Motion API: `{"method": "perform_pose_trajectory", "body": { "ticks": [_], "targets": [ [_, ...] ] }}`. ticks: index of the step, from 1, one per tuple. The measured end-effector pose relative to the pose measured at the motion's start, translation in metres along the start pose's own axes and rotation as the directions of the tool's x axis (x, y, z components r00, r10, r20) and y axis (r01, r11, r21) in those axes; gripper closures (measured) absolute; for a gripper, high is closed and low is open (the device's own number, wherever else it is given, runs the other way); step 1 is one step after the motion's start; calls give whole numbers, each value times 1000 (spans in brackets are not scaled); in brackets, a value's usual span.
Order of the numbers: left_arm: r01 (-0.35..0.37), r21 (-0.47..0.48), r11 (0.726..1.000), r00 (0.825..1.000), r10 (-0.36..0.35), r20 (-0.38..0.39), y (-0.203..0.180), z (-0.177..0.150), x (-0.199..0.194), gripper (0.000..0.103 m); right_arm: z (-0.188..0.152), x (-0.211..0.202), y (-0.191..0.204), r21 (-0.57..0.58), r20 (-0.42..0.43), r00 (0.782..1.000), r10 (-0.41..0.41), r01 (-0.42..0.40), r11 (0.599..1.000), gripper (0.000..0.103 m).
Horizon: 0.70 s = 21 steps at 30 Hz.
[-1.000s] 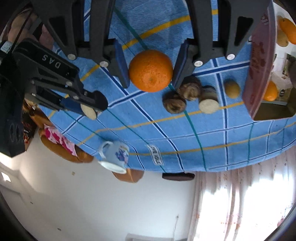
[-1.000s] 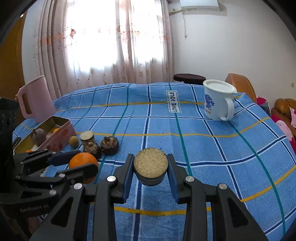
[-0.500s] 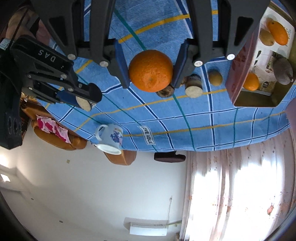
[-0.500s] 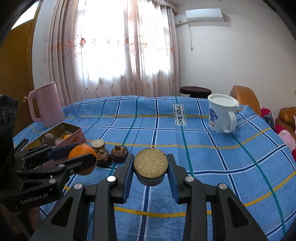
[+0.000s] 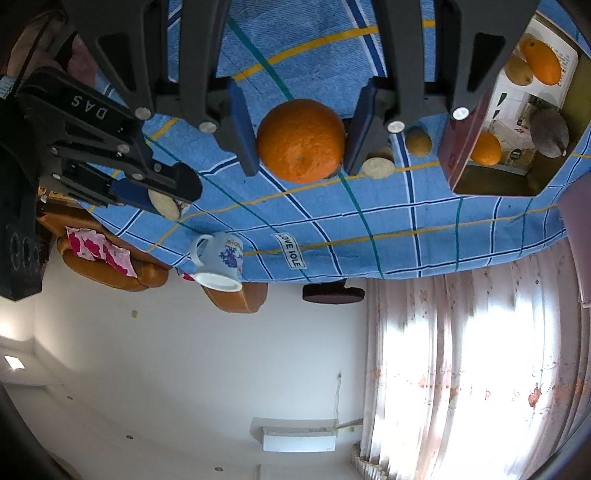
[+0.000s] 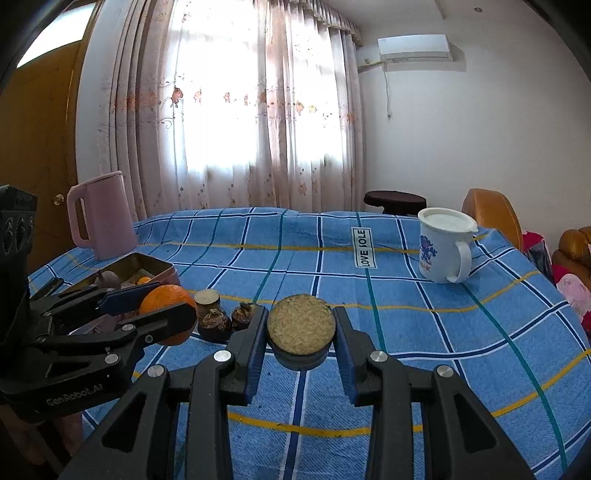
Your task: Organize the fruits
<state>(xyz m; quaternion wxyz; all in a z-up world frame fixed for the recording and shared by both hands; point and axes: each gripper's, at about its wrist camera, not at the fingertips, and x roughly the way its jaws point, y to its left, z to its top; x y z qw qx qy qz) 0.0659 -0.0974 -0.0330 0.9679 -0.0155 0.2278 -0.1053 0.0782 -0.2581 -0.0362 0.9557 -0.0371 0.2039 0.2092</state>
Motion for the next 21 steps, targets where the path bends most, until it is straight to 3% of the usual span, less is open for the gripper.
{"method": "perform_pose_trajectory", "body": {
  "ticks": [21],
  "targets": [
    [-30, 23, 999, 995, 27, 94, -4, -4, -20, 54, -1, -21, 10, -59, 119, 993, 23, -16, 998, 67]
  ]
}}
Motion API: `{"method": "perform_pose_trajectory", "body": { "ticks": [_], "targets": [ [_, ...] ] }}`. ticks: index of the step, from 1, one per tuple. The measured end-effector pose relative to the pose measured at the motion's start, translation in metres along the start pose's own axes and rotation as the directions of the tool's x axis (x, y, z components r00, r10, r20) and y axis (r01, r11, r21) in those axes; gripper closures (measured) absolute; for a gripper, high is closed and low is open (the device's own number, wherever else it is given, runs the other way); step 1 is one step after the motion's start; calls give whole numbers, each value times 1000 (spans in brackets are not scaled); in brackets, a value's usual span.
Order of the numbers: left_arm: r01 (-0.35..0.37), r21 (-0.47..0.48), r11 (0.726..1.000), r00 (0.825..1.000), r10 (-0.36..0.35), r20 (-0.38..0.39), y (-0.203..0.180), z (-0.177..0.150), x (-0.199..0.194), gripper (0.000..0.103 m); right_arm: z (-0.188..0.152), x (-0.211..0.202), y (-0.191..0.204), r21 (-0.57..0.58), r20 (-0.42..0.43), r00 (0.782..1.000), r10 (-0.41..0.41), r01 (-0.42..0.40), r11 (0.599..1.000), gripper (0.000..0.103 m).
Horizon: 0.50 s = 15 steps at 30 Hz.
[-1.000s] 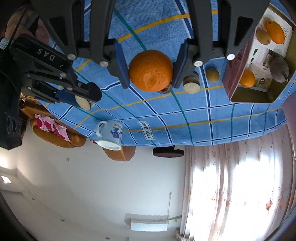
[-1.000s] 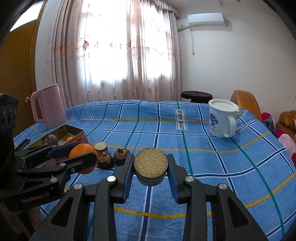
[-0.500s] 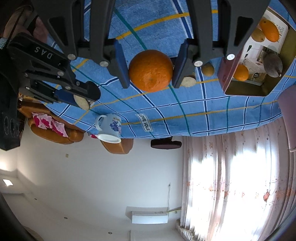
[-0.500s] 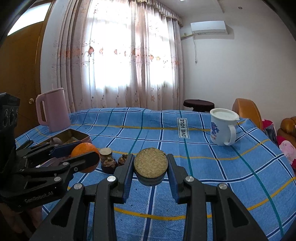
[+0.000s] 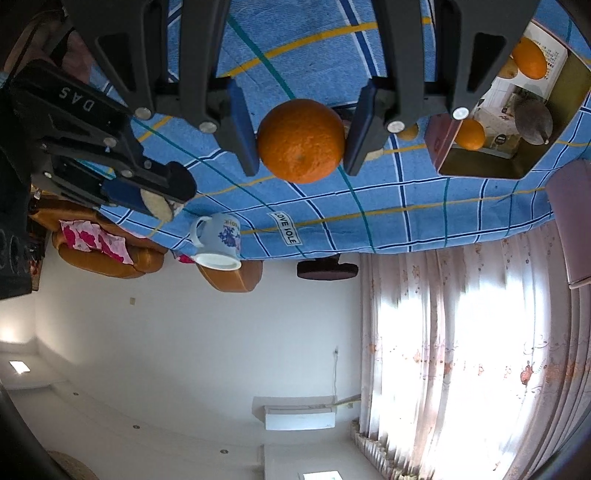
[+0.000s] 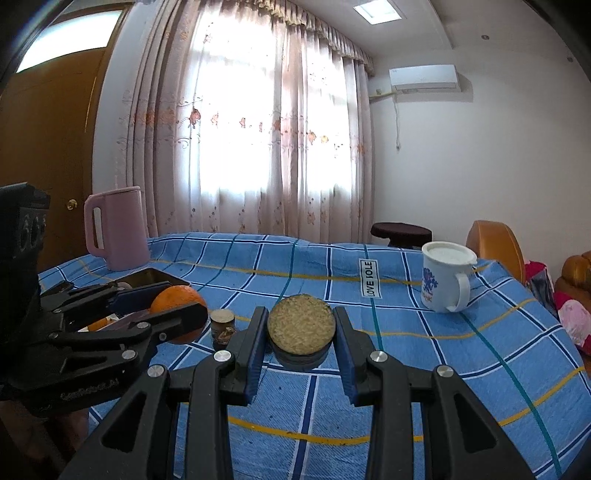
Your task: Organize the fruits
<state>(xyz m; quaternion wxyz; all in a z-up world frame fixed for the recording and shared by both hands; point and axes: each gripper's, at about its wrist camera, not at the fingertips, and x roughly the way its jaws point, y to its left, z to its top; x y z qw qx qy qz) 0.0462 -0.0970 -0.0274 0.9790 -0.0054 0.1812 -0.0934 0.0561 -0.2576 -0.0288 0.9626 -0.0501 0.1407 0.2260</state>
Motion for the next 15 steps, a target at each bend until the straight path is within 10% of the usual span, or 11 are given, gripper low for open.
{"method": "perform_pose_trajectory", "body": {
  "ticks": [15],
  "targets": [
    [-1, -44, 999, 1000, 0, -18, 23, 0, -4, 54, 3, 8, 22, -37, -17, 1000, 17, -18, 999, 67]
  ]
}}
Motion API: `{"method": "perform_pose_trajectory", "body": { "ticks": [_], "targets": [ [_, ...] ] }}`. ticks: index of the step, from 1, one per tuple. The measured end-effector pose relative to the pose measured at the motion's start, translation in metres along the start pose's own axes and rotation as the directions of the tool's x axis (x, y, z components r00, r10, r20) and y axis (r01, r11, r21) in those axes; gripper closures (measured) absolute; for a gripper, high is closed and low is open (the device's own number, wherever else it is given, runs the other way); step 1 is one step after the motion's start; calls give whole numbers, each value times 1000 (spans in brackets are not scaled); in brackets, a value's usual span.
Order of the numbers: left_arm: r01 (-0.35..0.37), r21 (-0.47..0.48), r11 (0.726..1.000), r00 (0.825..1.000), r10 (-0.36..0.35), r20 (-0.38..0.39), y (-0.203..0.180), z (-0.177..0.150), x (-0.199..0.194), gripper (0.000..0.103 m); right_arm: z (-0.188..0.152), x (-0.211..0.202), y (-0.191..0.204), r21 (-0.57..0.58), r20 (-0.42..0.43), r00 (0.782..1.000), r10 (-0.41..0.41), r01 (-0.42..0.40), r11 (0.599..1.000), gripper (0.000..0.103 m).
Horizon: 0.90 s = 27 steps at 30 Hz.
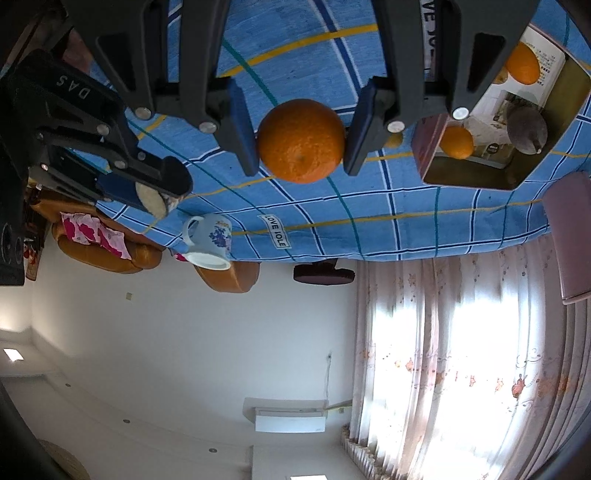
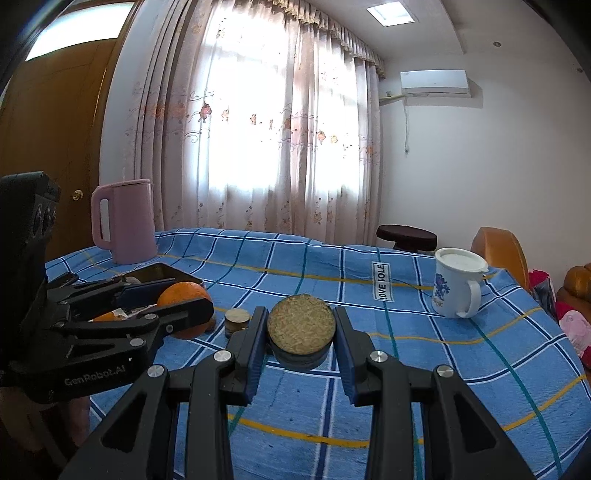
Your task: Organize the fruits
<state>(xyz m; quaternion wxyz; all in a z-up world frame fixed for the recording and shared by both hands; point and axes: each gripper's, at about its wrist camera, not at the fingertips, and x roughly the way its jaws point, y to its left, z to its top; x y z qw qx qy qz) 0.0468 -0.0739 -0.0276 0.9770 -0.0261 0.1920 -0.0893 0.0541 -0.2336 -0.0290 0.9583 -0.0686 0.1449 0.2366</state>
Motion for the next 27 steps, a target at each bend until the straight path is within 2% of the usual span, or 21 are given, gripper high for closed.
{"method": "perform_pose_trajectory", "body": {
  "ticks": [10, 19, 27],
  "targets": [
    [-33, -50, 998, 999, 33, -2, 34, 6, -10, 54, 18, 17, 32, -45, -12, 997, 71, -72, 996, 67],
    [-134, -104, 986, 991, 134, -2, 83, 9, -25, 54, 39, 42, 68, -75, -23, 985, 174, -175, 982, 67],
    [-223, -126, 967, 975, 220, -38, 120, 2, -34, 54, 45, 71, 104, -87, -68, 966, 249, -255, 963, 67]
  ]
}}
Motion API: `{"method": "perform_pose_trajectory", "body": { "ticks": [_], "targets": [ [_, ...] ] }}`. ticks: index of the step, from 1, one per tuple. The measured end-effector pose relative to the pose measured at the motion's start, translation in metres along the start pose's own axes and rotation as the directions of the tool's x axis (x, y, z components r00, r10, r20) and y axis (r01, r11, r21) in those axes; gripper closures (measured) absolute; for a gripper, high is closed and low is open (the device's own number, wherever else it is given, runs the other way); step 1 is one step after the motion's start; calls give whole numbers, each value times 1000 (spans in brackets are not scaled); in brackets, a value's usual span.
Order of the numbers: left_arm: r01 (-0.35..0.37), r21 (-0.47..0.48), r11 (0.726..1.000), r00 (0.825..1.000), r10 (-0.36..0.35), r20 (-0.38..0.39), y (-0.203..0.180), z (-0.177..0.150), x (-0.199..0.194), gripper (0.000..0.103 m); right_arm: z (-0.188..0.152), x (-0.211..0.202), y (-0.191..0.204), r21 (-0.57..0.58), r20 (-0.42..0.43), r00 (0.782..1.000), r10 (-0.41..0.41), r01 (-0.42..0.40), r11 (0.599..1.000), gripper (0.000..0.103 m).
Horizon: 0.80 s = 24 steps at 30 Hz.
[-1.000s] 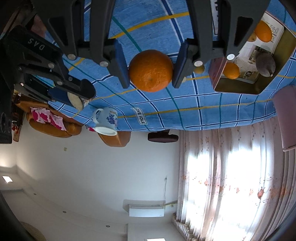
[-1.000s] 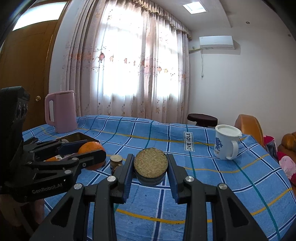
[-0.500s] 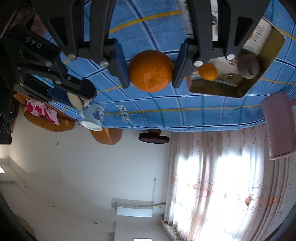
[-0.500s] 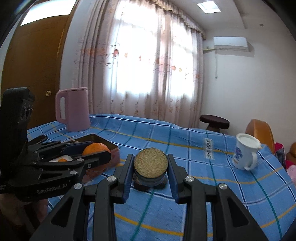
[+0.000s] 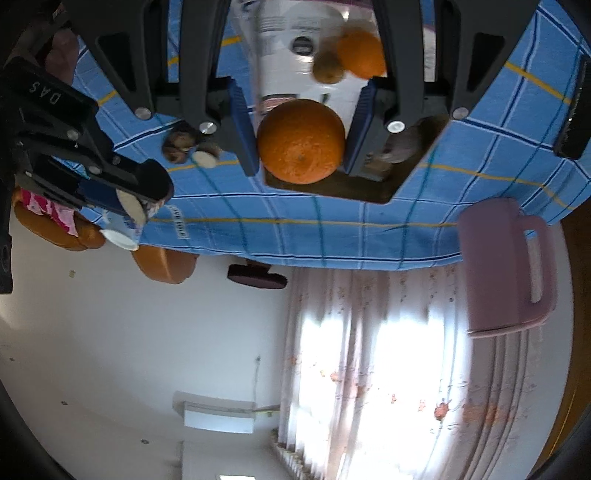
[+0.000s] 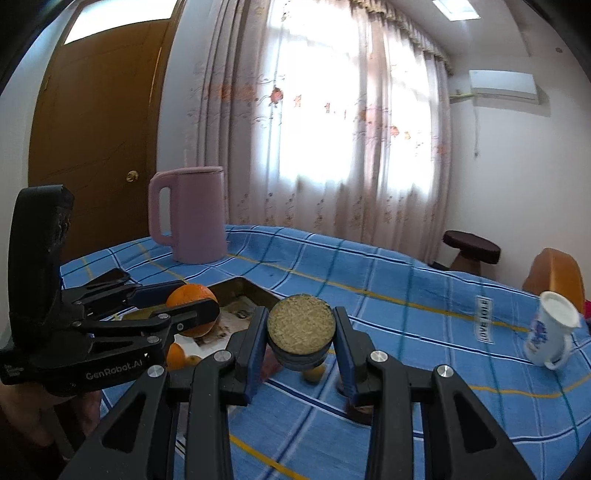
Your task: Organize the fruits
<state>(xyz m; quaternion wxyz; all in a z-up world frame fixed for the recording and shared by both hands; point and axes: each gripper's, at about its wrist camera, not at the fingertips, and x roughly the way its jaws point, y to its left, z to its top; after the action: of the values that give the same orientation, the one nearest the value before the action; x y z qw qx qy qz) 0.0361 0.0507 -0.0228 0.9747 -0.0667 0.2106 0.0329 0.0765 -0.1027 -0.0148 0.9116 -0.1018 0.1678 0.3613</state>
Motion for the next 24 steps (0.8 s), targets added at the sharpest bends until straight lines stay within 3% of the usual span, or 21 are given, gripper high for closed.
{"method": "perform_pose_trajectory", "body": {
  "ticks": [13, 24],
  "targets": [
    [-79, -41, 996, 995, 76, -67, 53, -10, 7, 54, 5, 56, 44, -24, -86, 991, 104, -106, 994, 67],
    [-73, -63, 995, 985, 62, -158, 75, -14, 19, 54, -5, 96, 62, -23, -201, 970, 140, -148, 989, 67]
  ]
}}
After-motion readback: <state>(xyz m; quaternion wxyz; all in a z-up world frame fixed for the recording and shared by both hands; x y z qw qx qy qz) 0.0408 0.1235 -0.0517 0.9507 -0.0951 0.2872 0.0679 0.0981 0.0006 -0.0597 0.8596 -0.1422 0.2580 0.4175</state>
